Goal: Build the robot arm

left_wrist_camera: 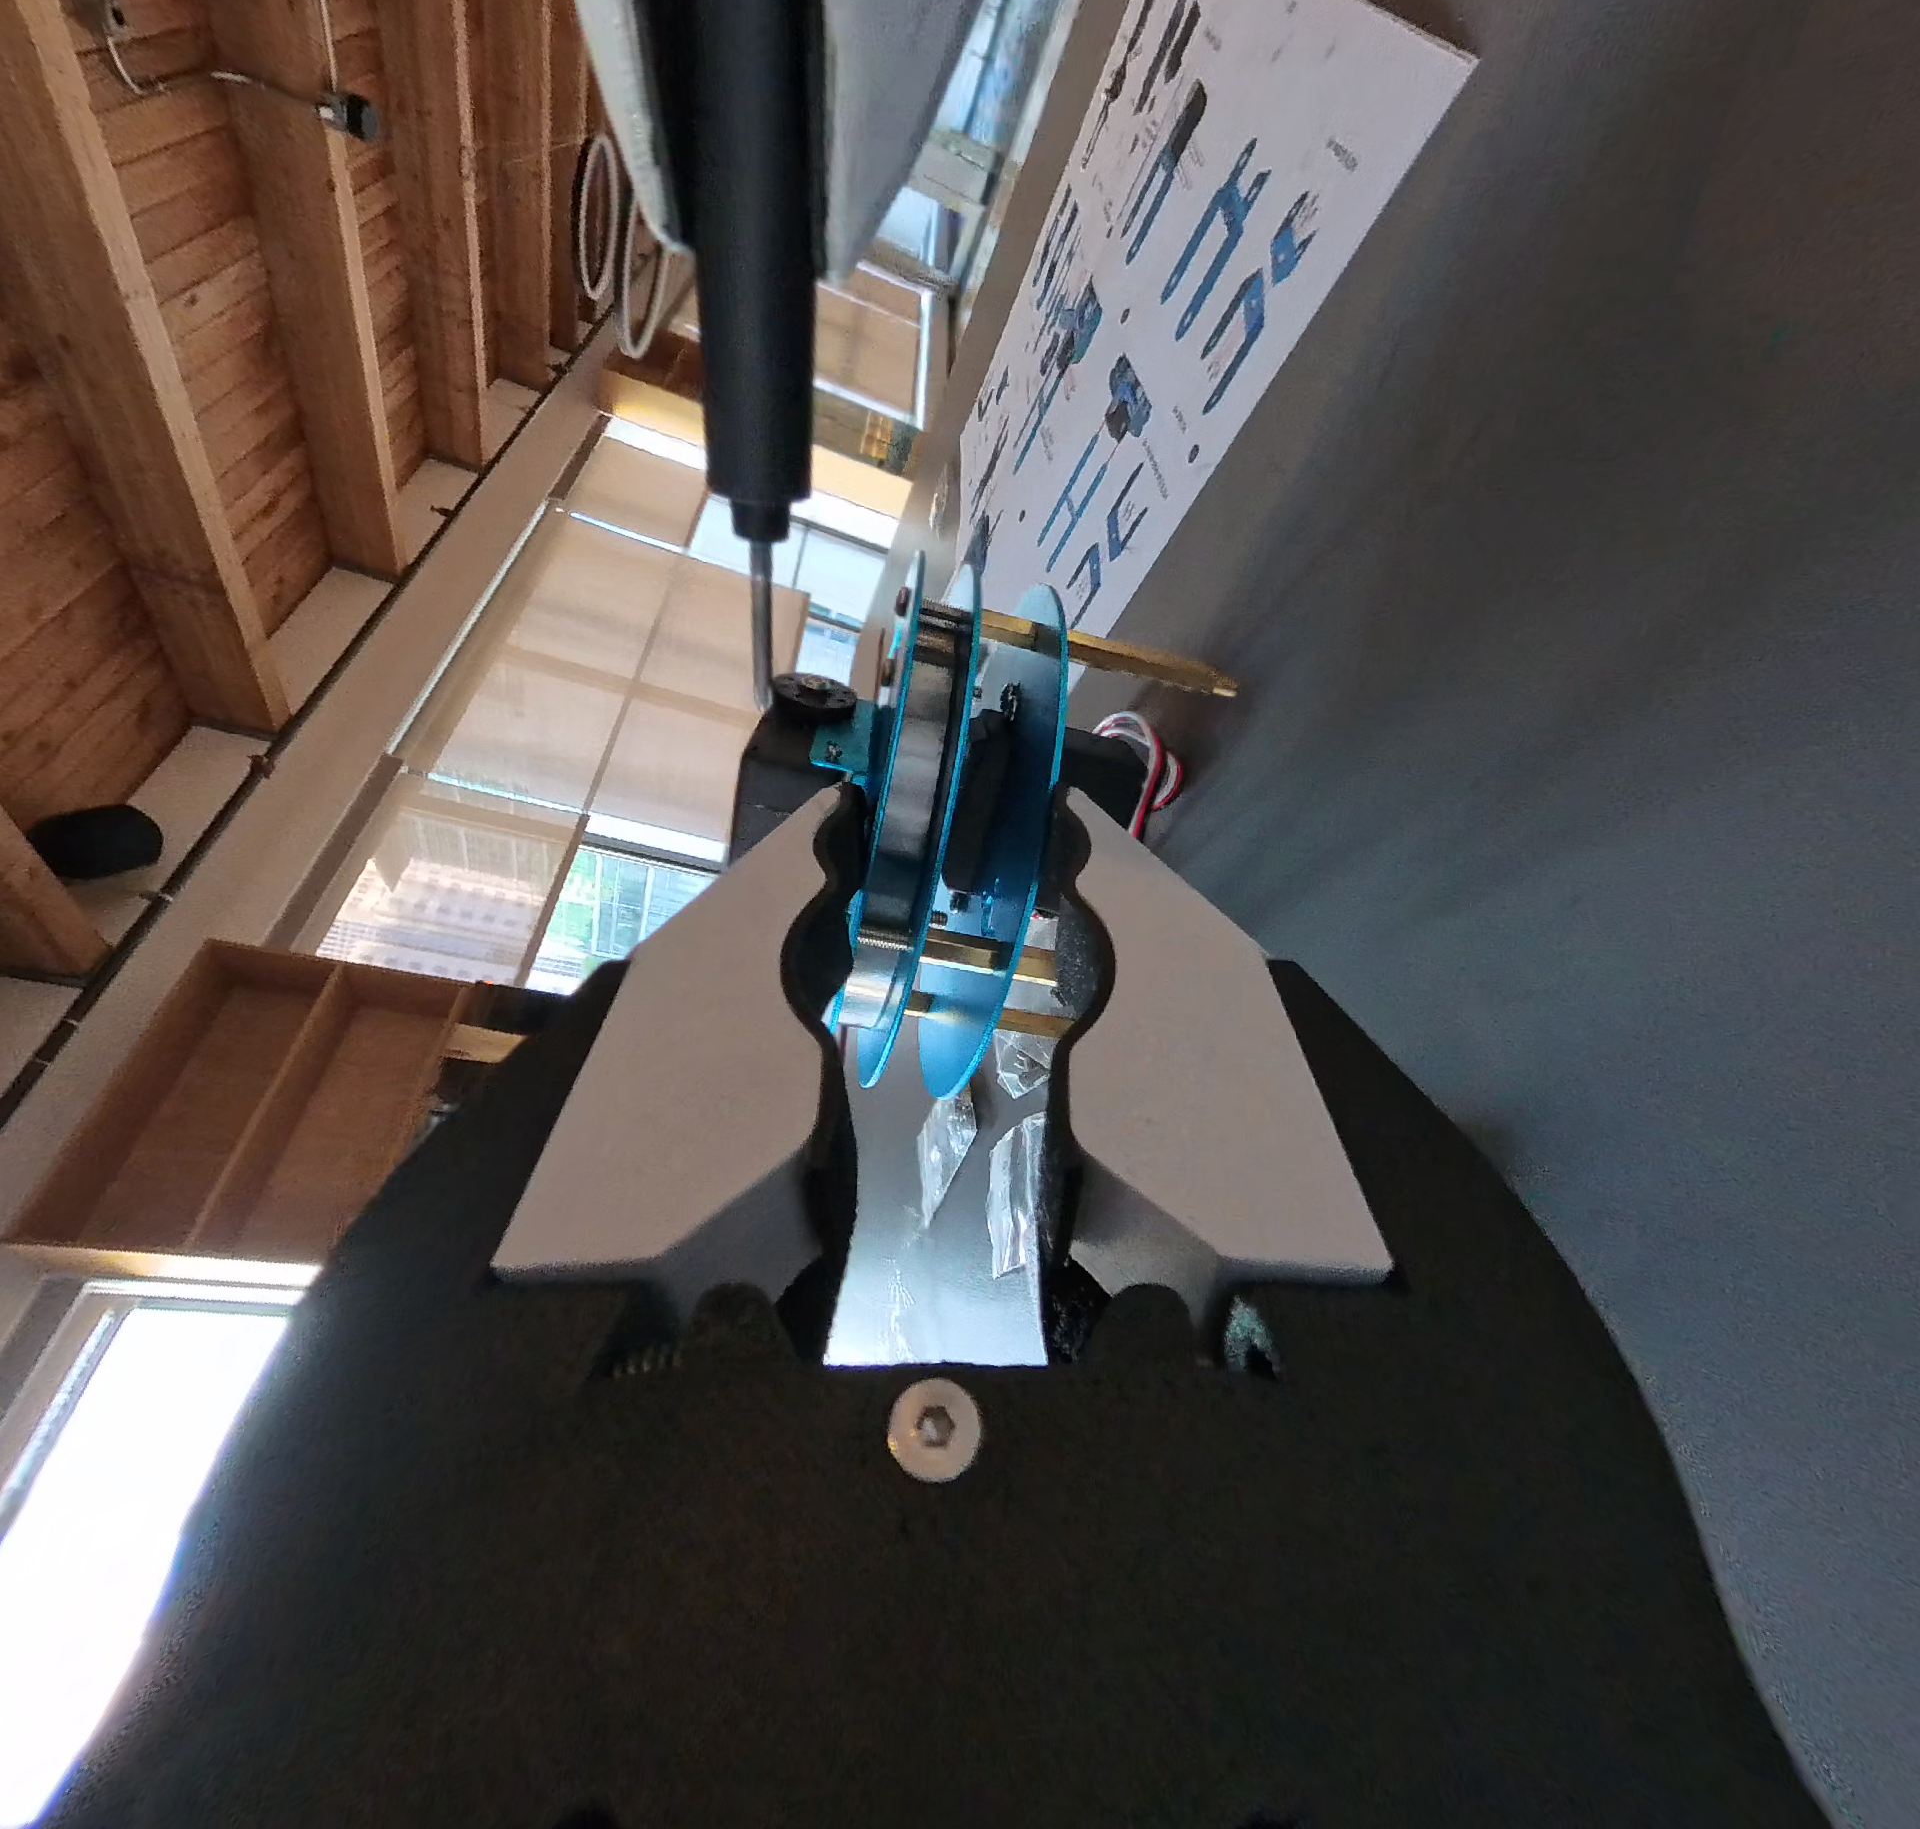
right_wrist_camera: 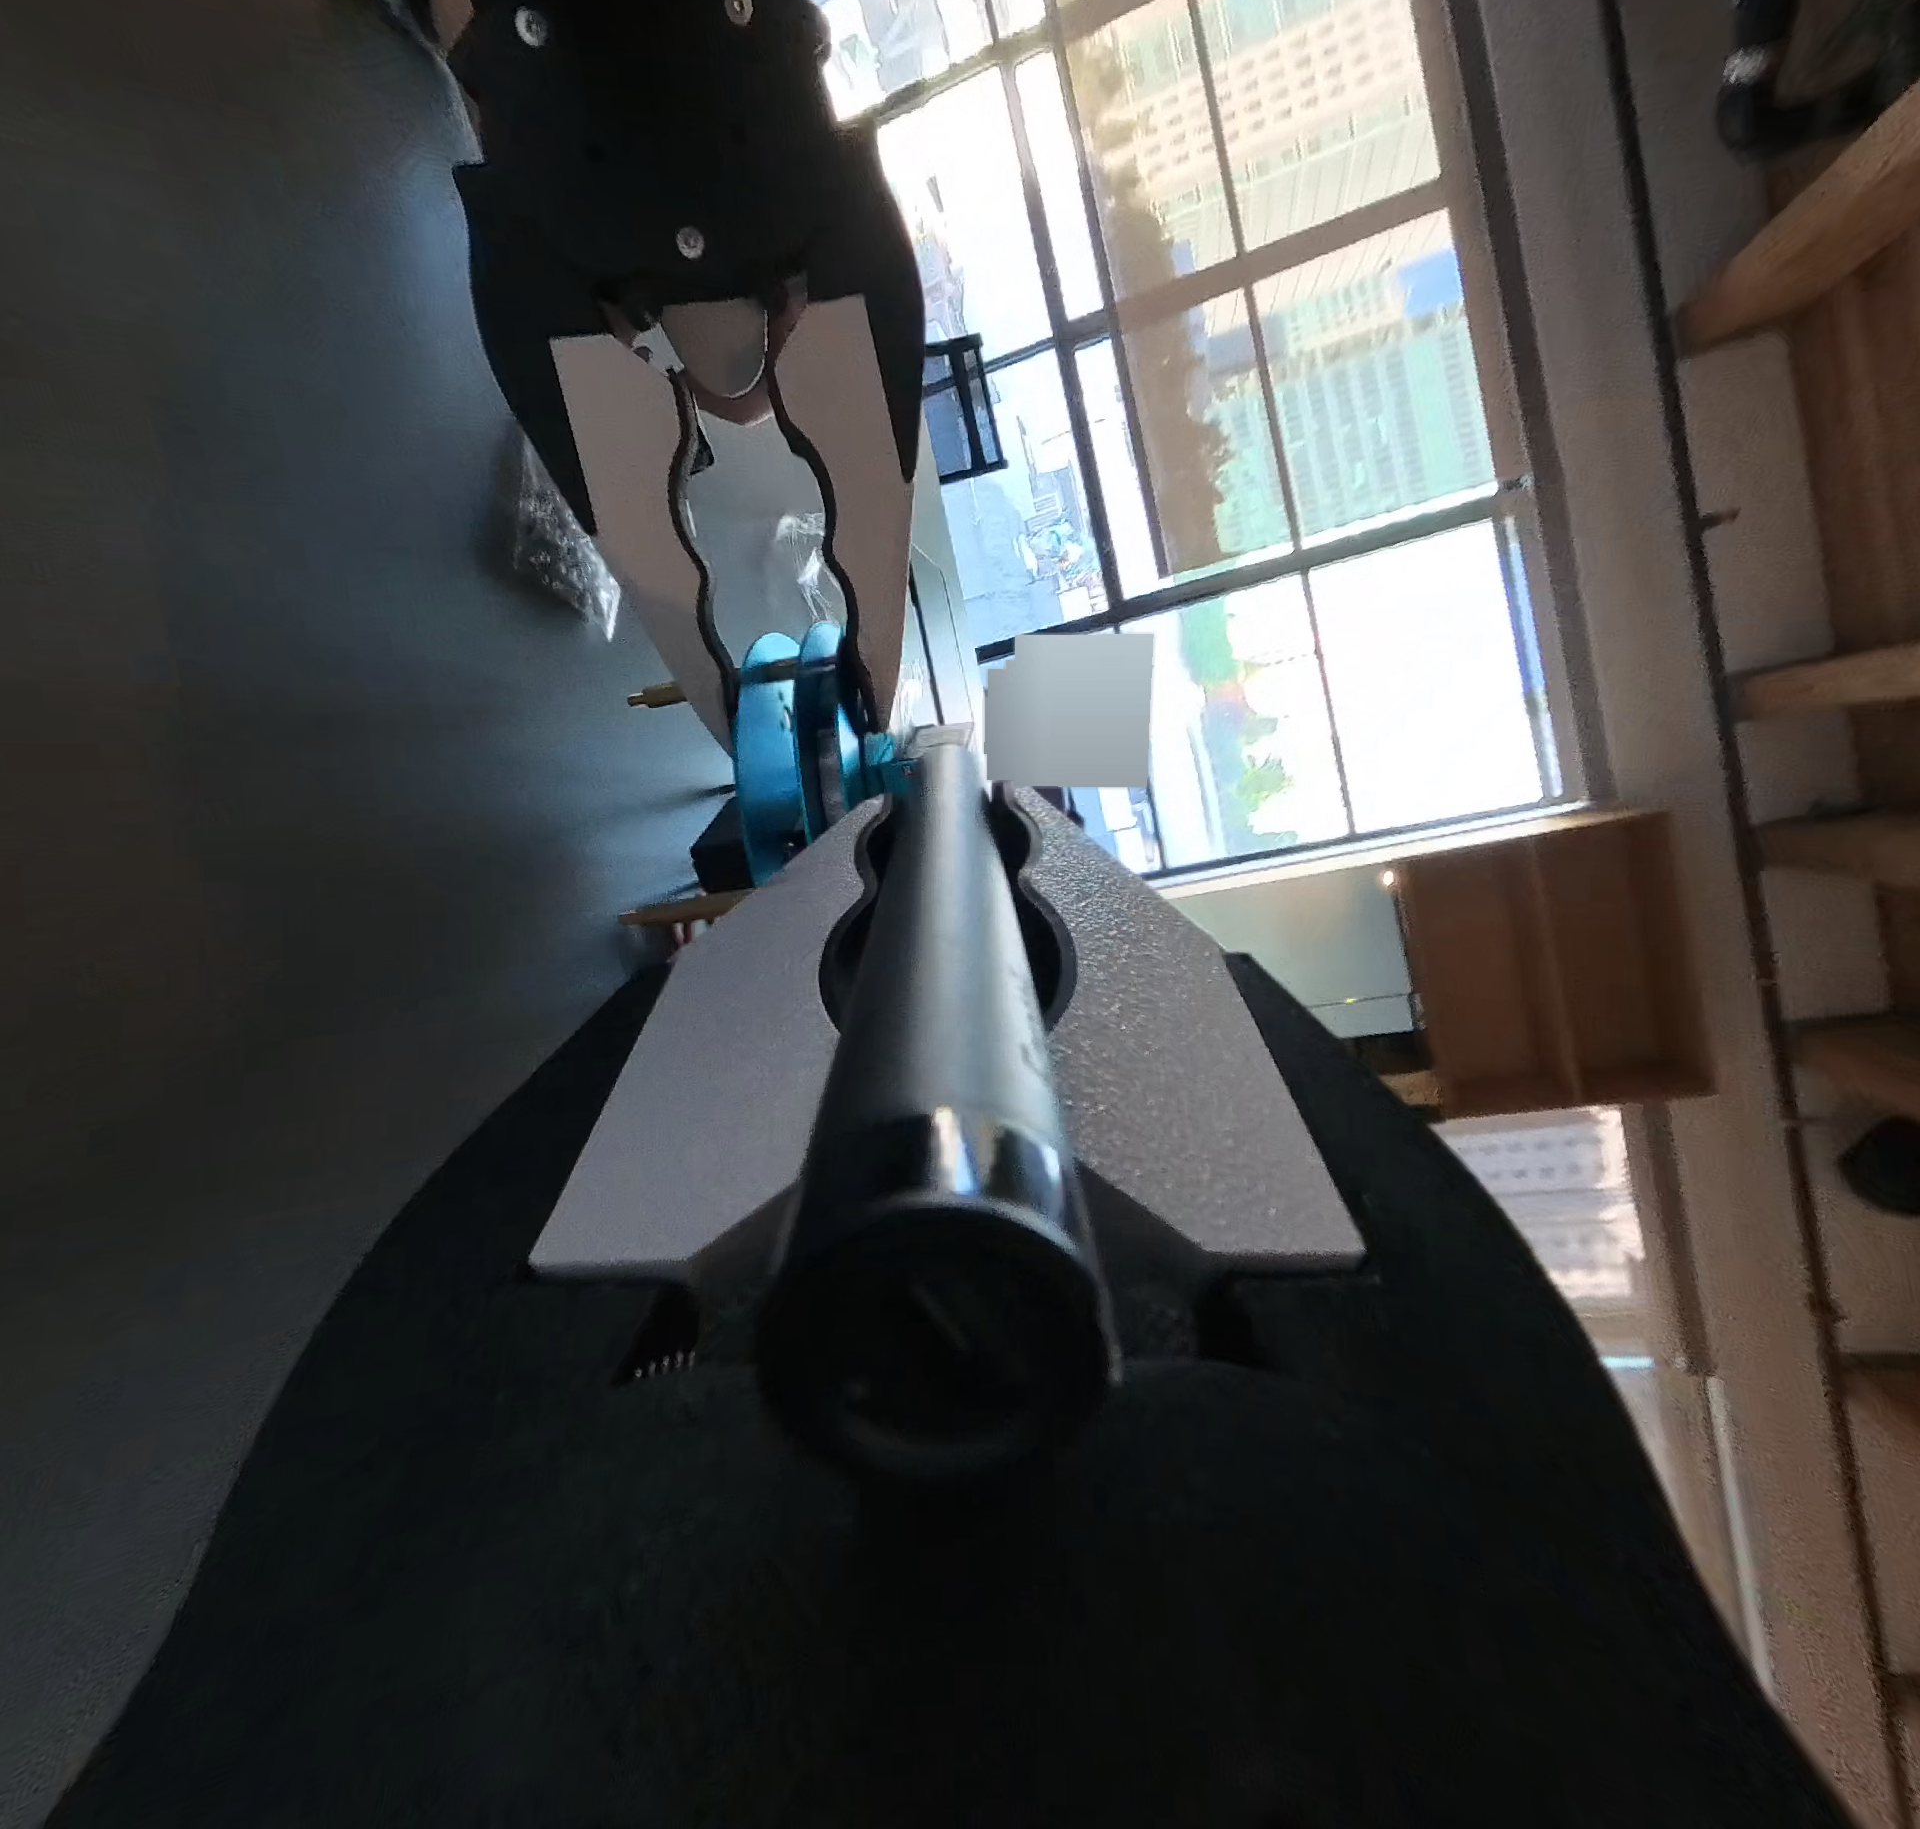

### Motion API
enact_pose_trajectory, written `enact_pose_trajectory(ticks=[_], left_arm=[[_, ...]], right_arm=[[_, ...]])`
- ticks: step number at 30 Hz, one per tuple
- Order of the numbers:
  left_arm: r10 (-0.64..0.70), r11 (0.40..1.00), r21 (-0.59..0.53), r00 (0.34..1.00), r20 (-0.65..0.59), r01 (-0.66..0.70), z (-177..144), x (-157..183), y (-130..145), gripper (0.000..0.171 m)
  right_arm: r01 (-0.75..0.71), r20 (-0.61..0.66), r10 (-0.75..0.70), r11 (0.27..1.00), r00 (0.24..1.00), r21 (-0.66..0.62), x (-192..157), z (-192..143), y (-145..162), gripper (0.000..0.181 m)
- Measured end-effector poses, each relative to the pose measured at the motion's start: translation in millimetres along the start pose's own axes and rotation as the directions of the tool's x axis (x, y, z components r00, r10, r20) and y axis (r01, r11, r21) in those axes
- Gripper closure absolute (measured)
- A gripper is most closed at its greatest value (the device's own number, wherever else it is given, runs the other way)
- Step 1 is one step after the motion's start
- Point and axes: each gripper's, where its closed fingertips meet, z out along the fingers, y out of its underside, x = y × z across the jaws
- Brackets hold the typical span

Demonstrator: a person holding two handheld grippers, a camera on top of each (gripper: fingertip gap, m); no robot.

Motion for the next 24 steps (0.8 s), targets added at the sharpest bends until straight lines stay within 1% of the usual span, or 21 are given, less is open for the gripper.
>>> enact_pose_trajectory(ticks=[2, 4, 9, 13, 18, 24], left_arm=[[0.012, 1.0, 0.003, 1.0, 0.003, -0.012, -1, 2, 0, 0.138], [0.002, 1.0, 0.001, 1.0, -0.001, -0.002, -1, 2, 0, 0.138], [0.001, 1.0, 0.0, 1.0, -0.003, -0.001, 0, 2, 1, 0.138], [0.0, 1.0, 0.002, 1.0, -0.008, 0.0, 0, 2, 1, 0.138], [-0.002, 1.0, 0.004, 1.0, -0.01, 0.002, 0, 3, 2, 0.137], [0.008, 1.0, 0.016, 1.0, -0.014, -0.008, 0, 6, 1, 0.137]], right_arm=[[0.032, -0.012, -0.032, 0.999, 0.999, 0.006, 2, -1, 3, 0.166], [0.052, 0.005, -0.052, 0.999, 0.999, 0.01, 0, -1, 7, 0.166], [0.203, 0.037, -0.203, 0.979, 0.978, 0.01, -18, 3, 8, 0.165], [0.278, 0.01, -0.278, 0.96, 0.96, 0.004, -22, 6, 8, 0.165], [0.29, 0.005, -0.29, 0.957, 0.957, -0.003, -25, 5, 11, 0.164], [0.294, -0.014, -0.294, 0.956, 0.956, 0.001, -25, 5, 9, 0.165]])
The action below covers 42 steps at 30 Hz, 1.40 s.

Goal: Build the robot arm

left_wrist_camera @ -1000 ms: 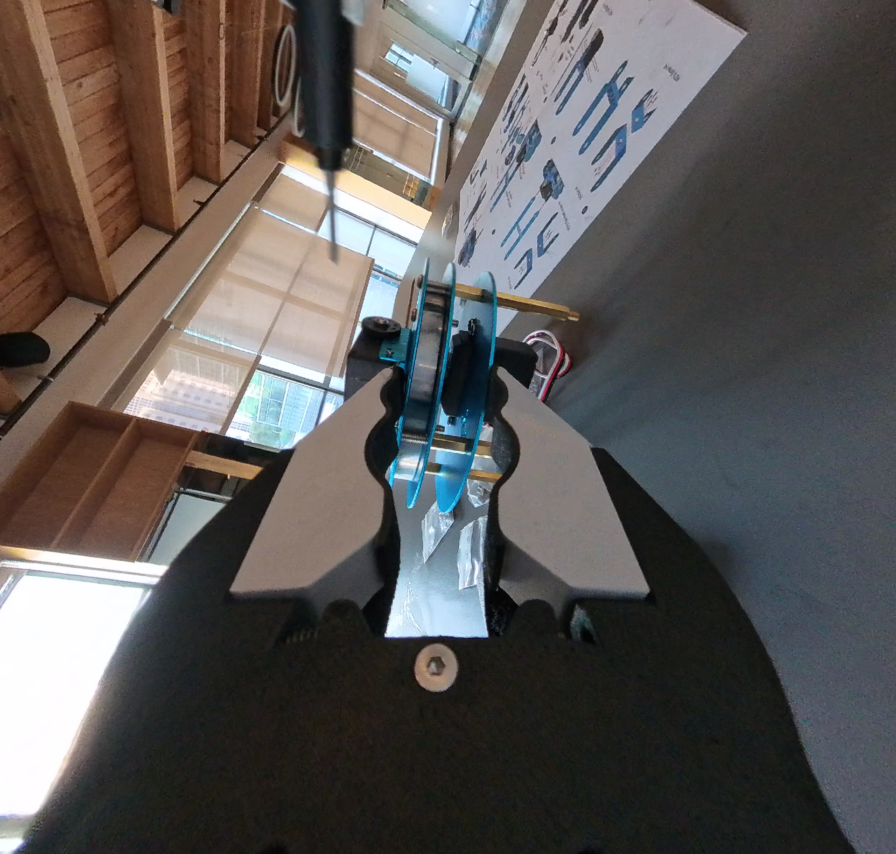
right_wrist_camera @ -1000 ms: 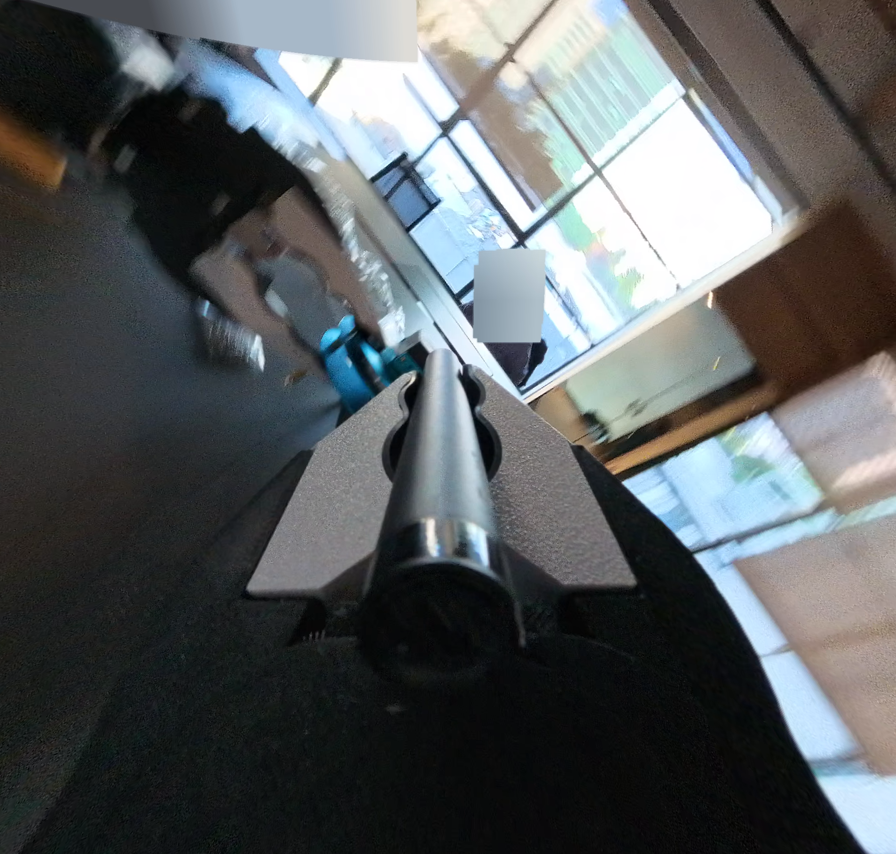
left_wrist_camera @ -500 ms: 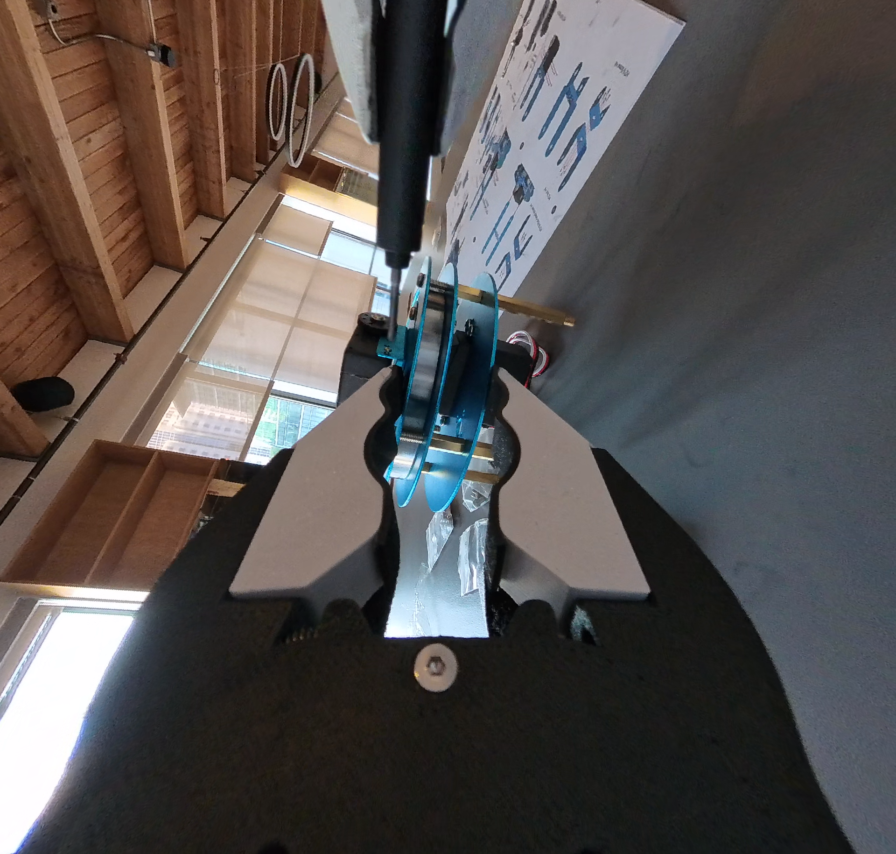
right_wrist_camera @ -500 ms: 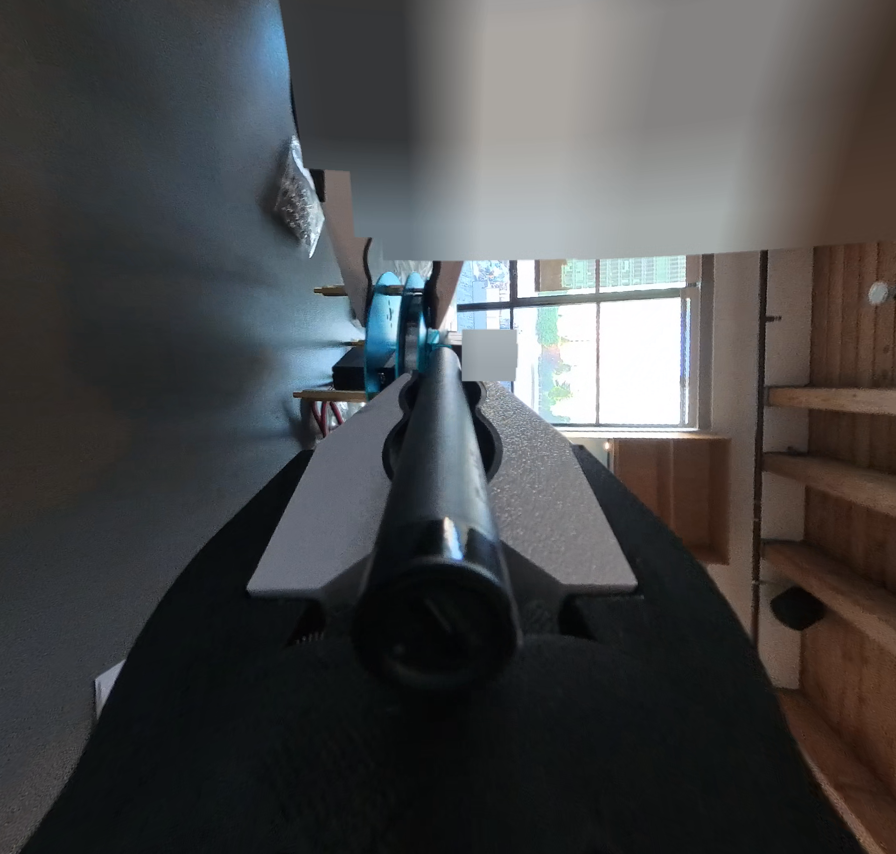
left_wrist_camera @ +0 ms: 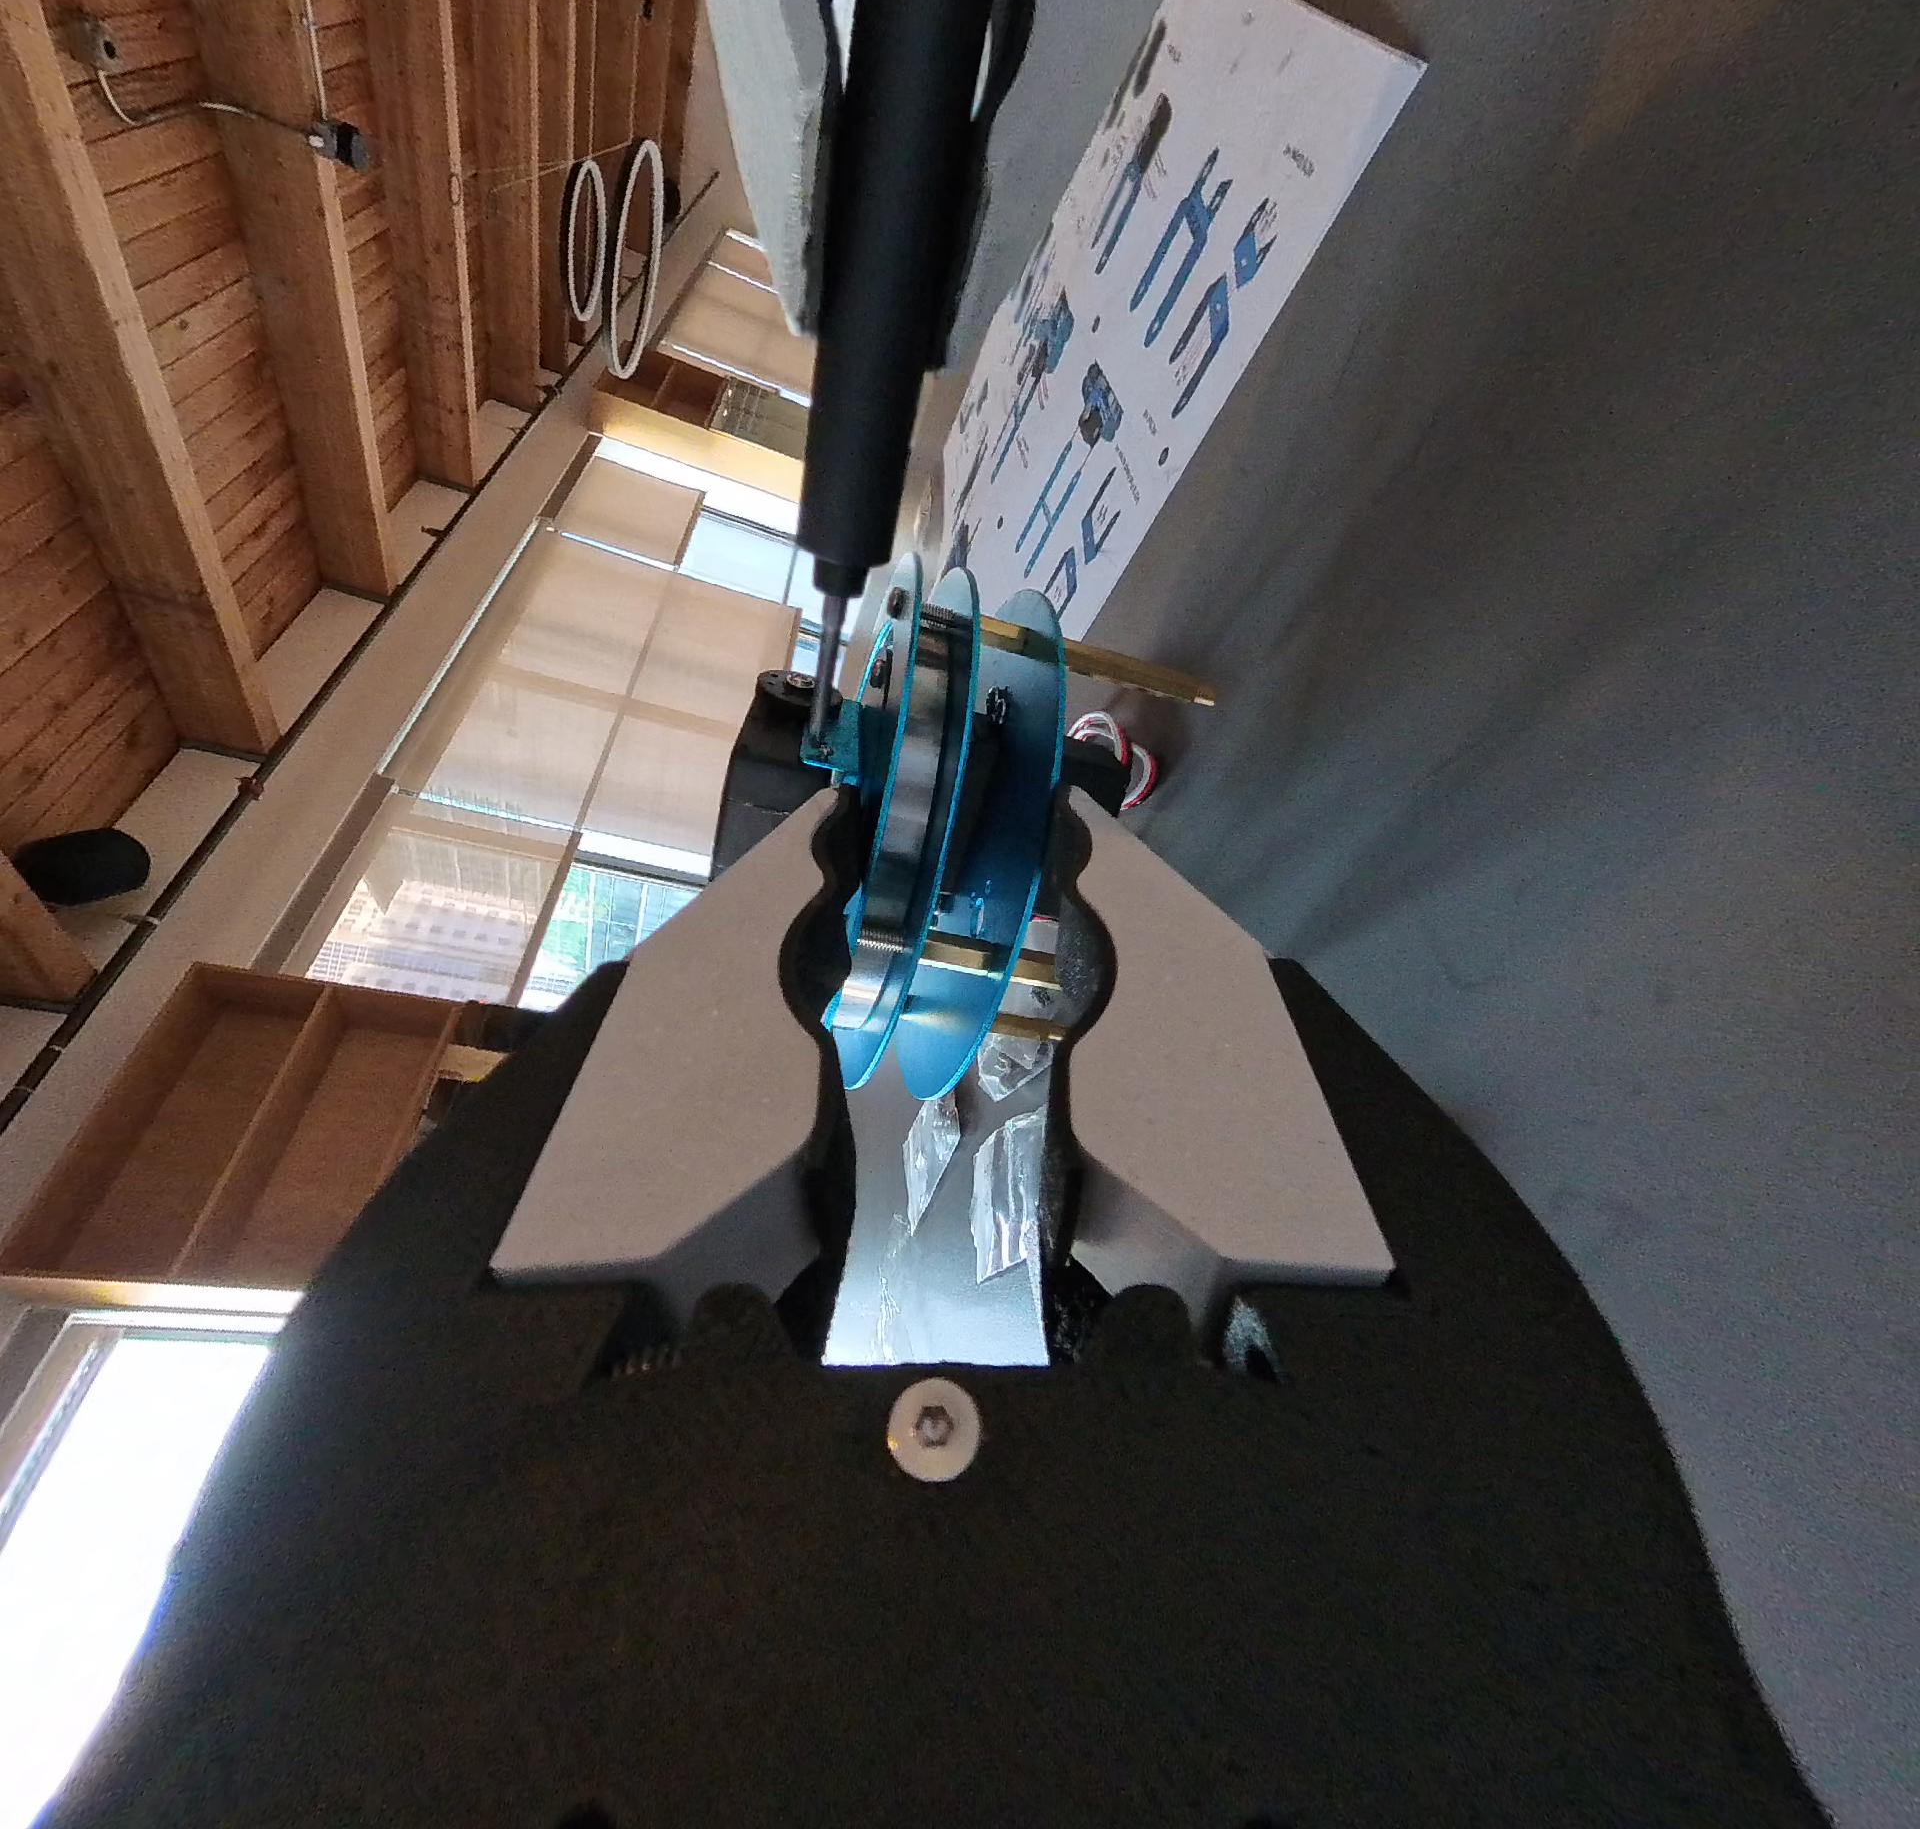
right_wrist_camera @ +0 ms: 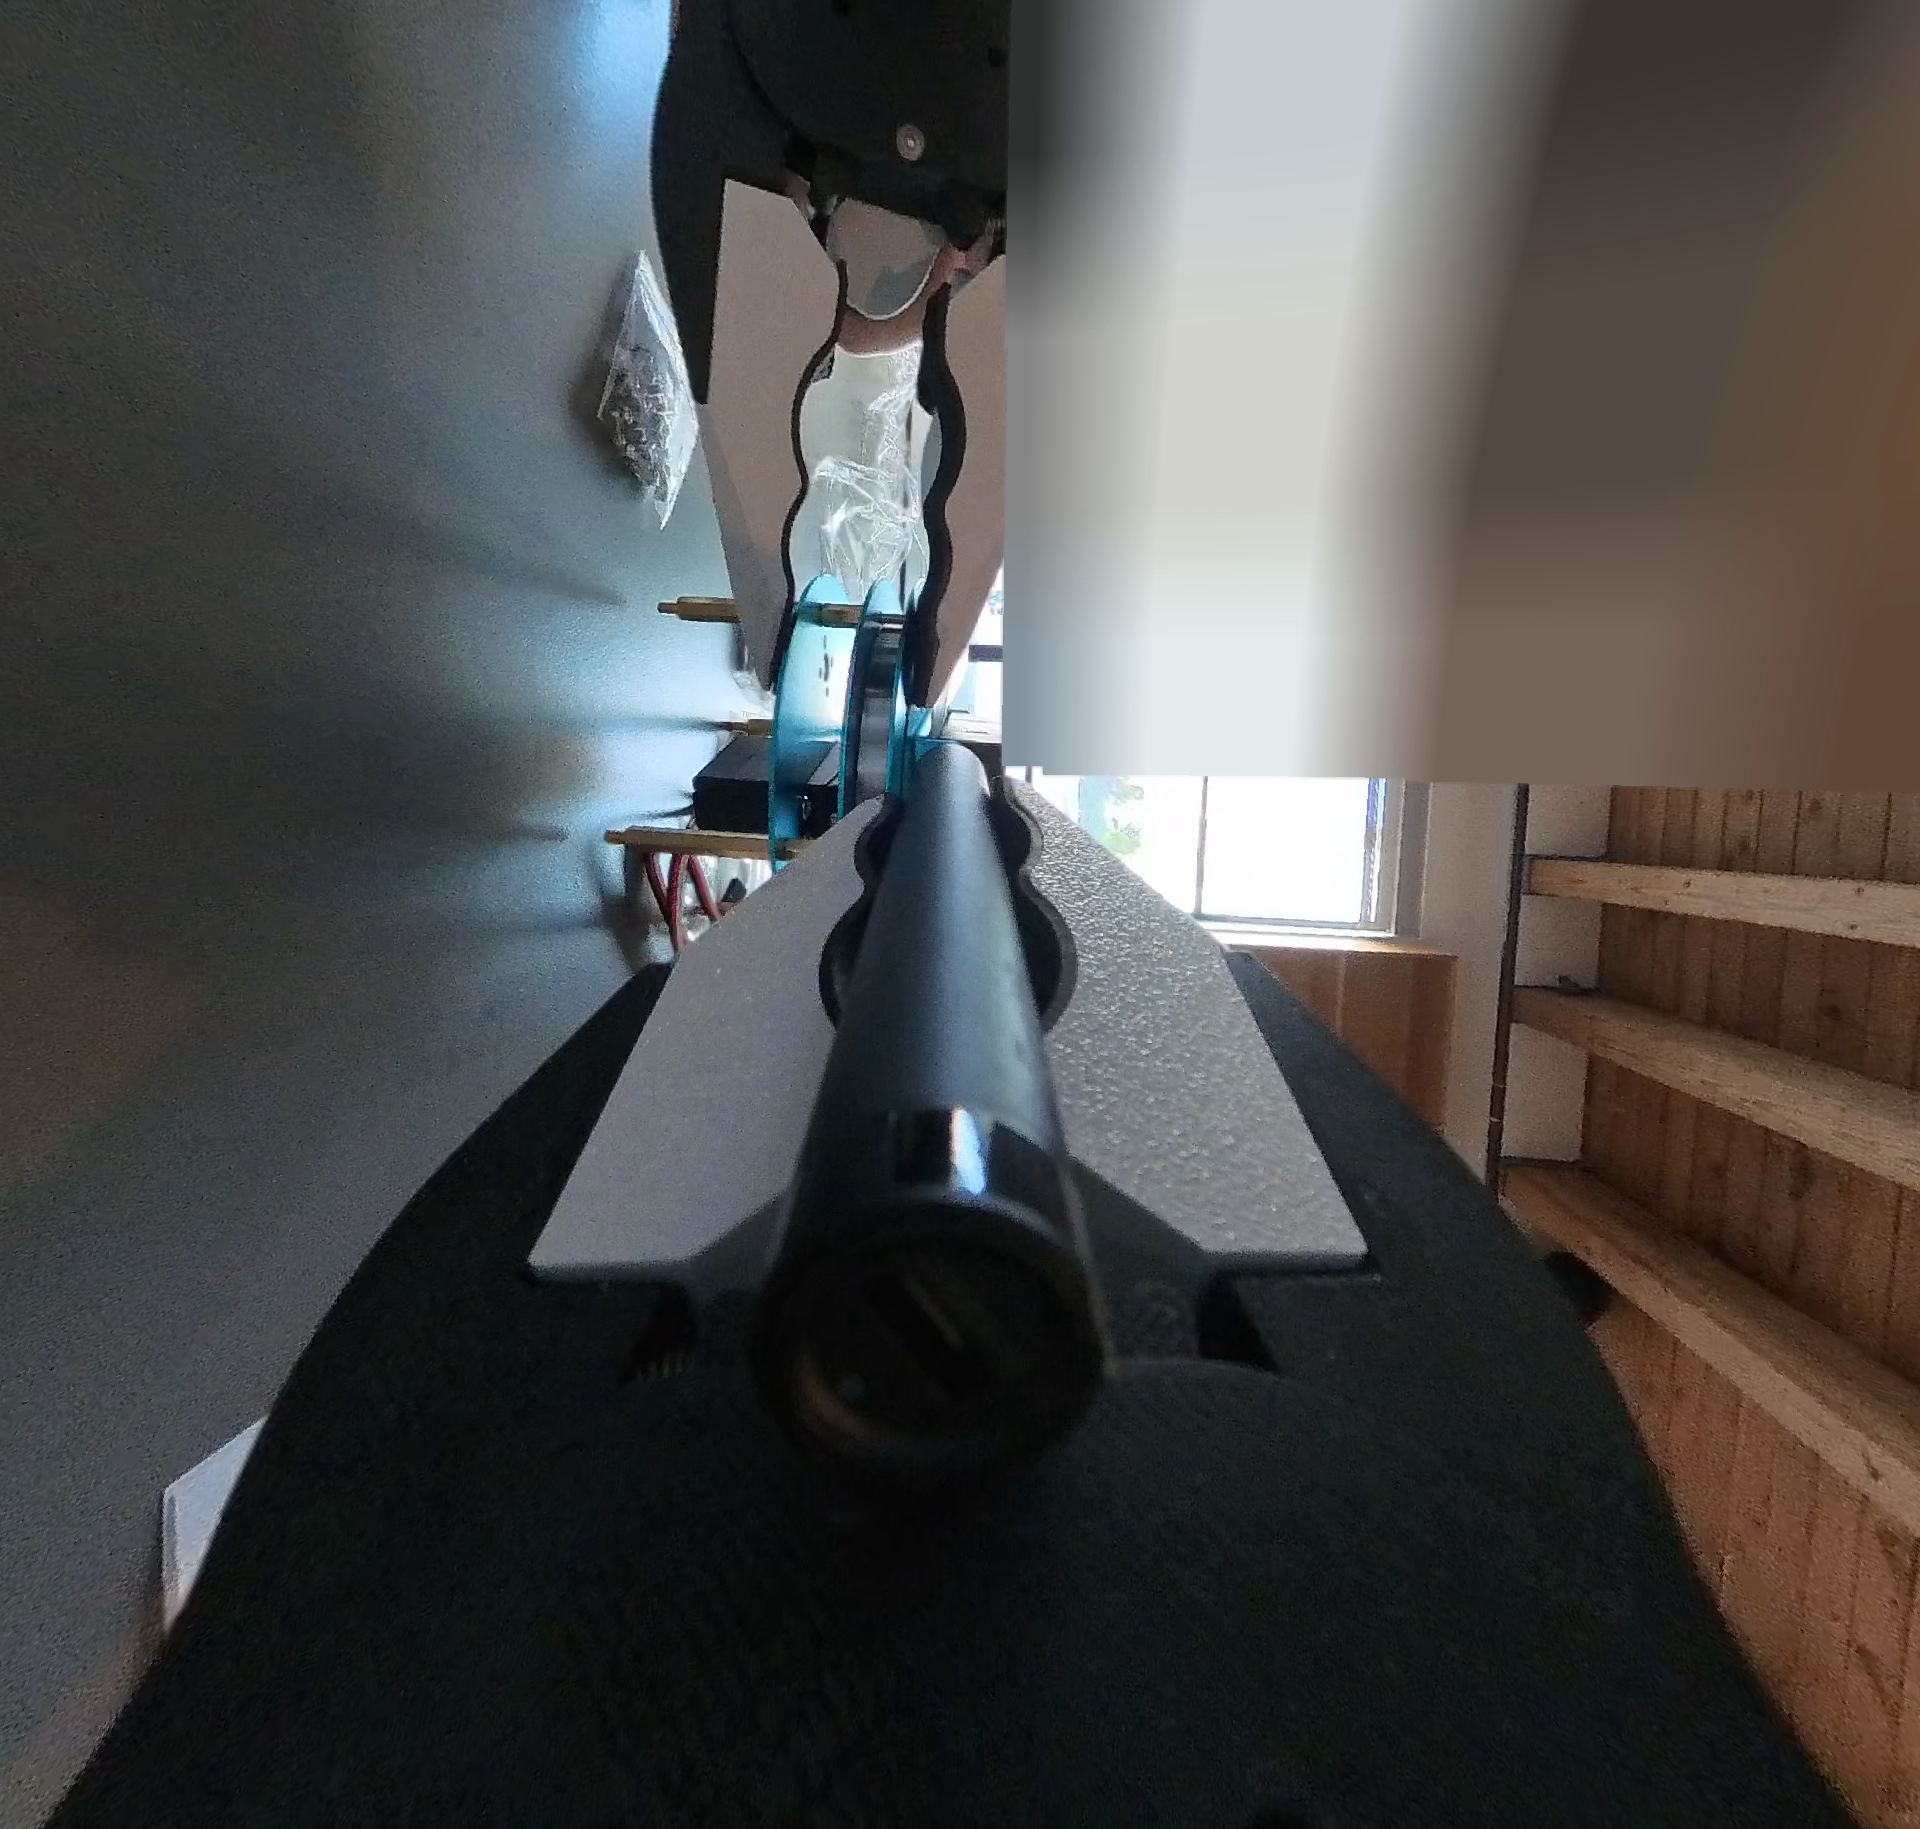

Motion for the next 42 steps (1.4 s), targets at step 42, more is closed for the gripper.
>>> enact_pose_trajectory(ticks=[42], left_arm=[[-0.626, -0.664, 0.219, -0.371, -0.686, 0.715, -10, -70, -176, 0.141]], right_arm=[[-0.825, 0.102, 0.929, 0.261, 0.356, 0.502, 65, -111, -24, 0.165]])
